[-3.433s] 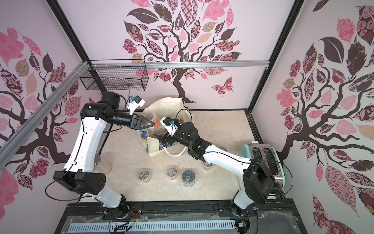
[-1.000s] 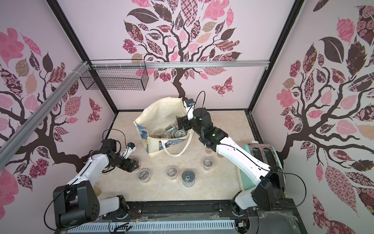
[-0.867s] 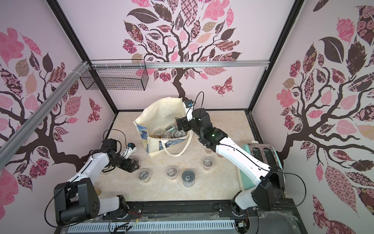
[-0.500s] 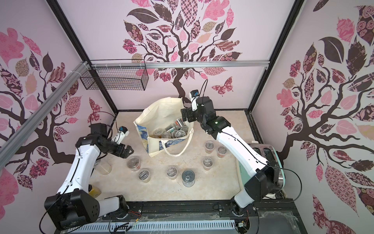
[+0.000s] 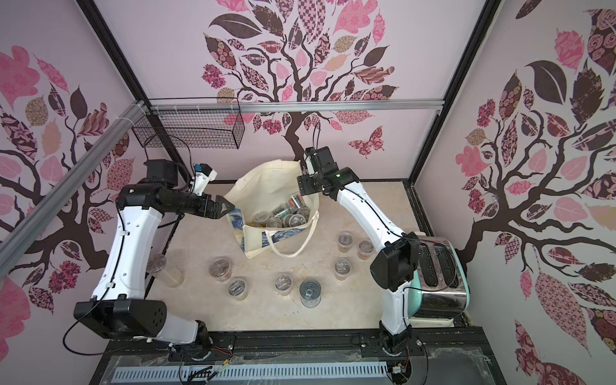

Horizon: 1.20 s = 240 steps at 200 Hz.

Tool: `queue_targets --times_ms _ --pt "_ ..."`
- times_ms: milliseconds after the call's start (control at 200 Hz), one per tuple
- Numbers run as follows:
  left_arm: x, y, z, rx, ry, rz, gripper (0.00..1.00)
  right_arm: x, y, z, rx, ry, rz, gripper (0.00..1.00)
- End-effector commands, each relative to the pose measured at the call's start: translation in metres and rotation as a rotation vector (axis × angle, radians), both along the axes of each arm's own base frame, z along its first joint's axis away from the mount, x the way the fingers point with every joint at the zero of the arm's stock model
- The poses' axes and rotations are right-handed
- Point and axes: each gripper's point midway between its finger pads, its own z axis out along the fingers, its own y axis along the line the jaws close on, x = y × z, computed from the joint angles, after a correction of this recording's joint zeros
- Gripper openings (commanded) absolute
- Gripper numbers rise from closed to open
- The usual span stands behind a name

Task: Take out the seed jars from the canvas bag
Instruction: Adjust the canvas bag at the center of the board.

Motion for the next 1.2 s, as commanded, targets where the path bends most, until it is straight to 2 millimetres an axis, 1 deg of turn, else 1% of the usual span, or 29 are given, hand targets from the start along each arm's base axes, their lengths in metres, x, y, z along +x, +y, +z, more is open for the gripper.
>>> queue_targets --times_ms 0,70,95,135,185,230,295,315,410,480,520,530,545,600,675,690,710,735,745,790,820,860,930,950,965,1020,1075,1125,1195 --pt "0.025 0.001 -0.001 -0.021 0.010 0.063 0.87 0.000 -0.010 -0.005 -0.036 0.037 -0.031 0.62" --pt "0.041 0.012 -0.011 0.059 0.007 0.107 0.83 -0.002 -0.012 -0.001 -0.026 0.032 -0.048 0.53" --pt "0.045 0.014 -0.013 0.076 0.005 0.113 0.81 -0.003 -0.013 0.000 -0.023 0.031 -0.054 0.49" --pt "0.050 0.015 -0.016 0.091 0.001 0.108 0.77 -0.006 -0.015 0.000 -0.022 0.036 -0.057 0.43" --pt "0.053 0.014 -0.019 0.100 0.000 0.090 0.74 -0.010 -0.016 -0.002 -0.022 0.044 -0.052 0.38" --pt "0.056 0.012 -0.023 0.108 0.001 0.070 0.68 -0.014 -0.018 -0.005 -0.027 0.055 -0.054 0.34" --pt "0.060 0.011 -0.026 0.123 0.002 0.054 0.52 -0.019 -0.023 -0.007 -0.029 0.060 -0.075 0.24" --pt "0.062 0.010 -0.026 0.128 0.001 0.047 0.47 -0.021 -0.025 -0.008 -0.027 0.063 -0.079 0.22" --pt "0.068 0.008 -0.028 0.158 -0.021 0.013 0.19 -0.031 -0.031 -0.009 -0.009 0.065 -0.096 0.21" --pt "0.077 0.006 -0.024 0.173 -0.074 -0.015 0.00 -0.040 -0.034 -0.008 0.014 0.061 -0.100 0.21" --pt "0.082 0.007 -0.022 0.191 -0.106 -0.026 0.00 -0.047 -0.033 -0.009 0.032 0.063 -0.089 0.21" --pt "0.085 0.007 -0.013 0.196 -0.136 -0.028 0.00 -0.049 -0.034 -0.010 0.034 0.064 -0.088 0.20" --pt "0.087 0.005 -0.008 0.201 -0.154 -0.033 0.00 -0.051 -0.034 -0.011 0.040 0.066 -0.083 0.20" --pt "0.094 0.003 -0.001 0.225 -0.201 -0.062 0.00 -0.060 -0.035 -0.013 0.060 0.069 -0.074 0.17" --pt "0.101 -0.003 0.013 0.251 -0.268 -0.091 0.00 -0.072 -0.036 -0.019 0.070 0.082 -0.060 0.18" --pt "0.102 -0.004 0.016 0.254 -0.280 -0.097 0.00 -0.074 -0.038 -0.019 0.071 0.082 -0.060 0.19" --pt "0.104 -0.006 0.019 0.257 -0.295 -0.106 0.00 -0.076 -0.039 -0.020 0.071 0.083 -0.064 0.24" --pt "0.104 -0.009 0.024 0.259 -0.314 -0.115 0.00 -0.079 -0.042 -0.020 0.070 0.079 -0.071 0.36" --pt "0.105 -0.010 0.025 0.259 -0.321 -0.119 0.00 -0.080 -0.043 -0.021 0.069 0.077 -0.072 0.39" --pt "0.103 -0.018 0.031 0.250 -0.351 -0.152 0.00 -0.083 -0.047 -0.019 0.071 0.060 -0.079 0.44" --pt "0.099 -0.023 0.031 0.240 -0.359 -0.185 0.00 -0.085 -0.048 -0.016 0.074 0.041 -0.078 0.47" --pt "0.096 -0.030 0.030 0.224 -0.369 -0.218 0.00 -0.088 -0.050 -0.009 0.084 0.011 -0.073 0.48" --pt "0.090 -0.037 0.025 0.195 -0.380 -0.248 0.00 -0.090 -0.052 0.010 0.107 -0.068 -0.056 0.48" --pt "0.087 -0.040 0.028 0.186 -0.396 -0.265 0.00 -0.091 -0.052 0.015 0.112 -0.091 -0.051 0.49" --pt "0.085 -0.041 0.018 0.179 -0.377 -0.277 0.00 -0.091 -0.052 0.018 0.116 -0.107 -0.046 0.49" --pt "0.076 -0.047 0.018 0.154 -0.400 -0.312 0.00 -0.093 -0.053 0.032 0.125 -0.152 -0.035 0.50" --pt "0.067 -0.052 0.019 0.146 -0.426 -0.357 0.00 -0.096 -0.046 0.047 0.141 -0.176 0.021 0.51" --pt "0.062 -0.055 0.020 0.135 -0.425 -0.372 0.00 -0.099 -0.037 0.059 0.154 -0.192 0.063 0.51" --pt "0.057 -0.058 0.021 0.114 -0.415 -0.382 0.00 -0.104 -0.021 0.066 0.145 -0.197 0.119 0.54"
